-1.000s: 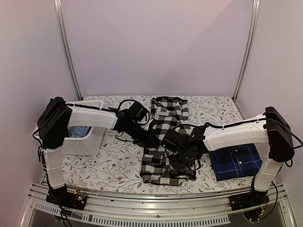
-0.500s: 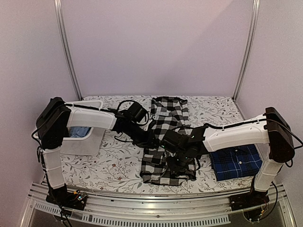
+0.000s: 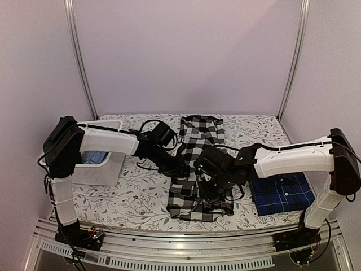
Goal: Fold and stack the long sleeve shirts
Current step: Smooth out the rectangle-folded shirt at the center of the board.
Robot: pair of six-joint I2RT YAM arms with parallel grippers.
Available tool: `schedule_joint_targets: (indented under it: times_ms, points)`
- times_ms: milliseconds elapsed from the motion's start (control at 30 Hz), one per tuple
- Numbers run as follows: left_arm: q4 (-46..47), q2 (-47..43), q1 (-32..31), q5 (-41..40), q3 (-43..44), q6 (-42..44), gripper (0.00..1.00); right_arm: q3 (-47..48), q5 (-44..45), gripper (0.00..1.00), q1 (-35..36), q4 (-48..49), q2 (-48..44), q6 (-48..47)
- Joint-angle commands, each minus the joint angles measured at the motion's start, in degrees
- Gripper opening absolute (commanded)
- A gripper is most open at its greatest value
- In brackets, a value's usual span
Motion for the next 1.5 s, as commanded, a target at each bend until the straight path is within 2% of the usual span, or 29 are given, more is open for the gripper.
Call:
schedule_joint_targets:
  times_ms: [0,167,333,700,867,1167,1467]
  points:
    - [1.1,-2.0,-0.9,0.6,-0.3,0.1,0.25,-4.3,-5.5,0.33,-5.2,8.1,-8.0,1.0]
    - [2.2,-2.1,-1.3,1.4,-1.4,-0.6,0.24,-12.6,-18.9,0.23,-12.5,21.6,-10.1,2.0]
    - [4.4,-2.2,-1.3,2.4,-4.0,-1.8,0.24,-20.5,-27.4,0.18,-17.1,32.4,-8.6,5.0]
    - [9.5,-0.1,-1.4,3.4,-9.6,-4.2,0.24,-29.4,-27.1,0.16,-18.5,36.6,-7.3,8.0]
    - [9.0,-1.5,-1.4,2.8,-9.5,-4.3,0.24,-28.7,-26.4,0.16,-18.5,35.2,-9.0,8.1]
    - [10.1,-6.2,-3.5,-1.6,-12.5,-8.2,0.25,-20.7,-25.1,0.18,-18.5,28.4,-14.1,5.5]
    - [11.0,-10.0,-3.9,-9.6,-15.2,-12.6,0.25,-14.4,-29.6,0.19,-18.5,30.9,-8.5,2.7]
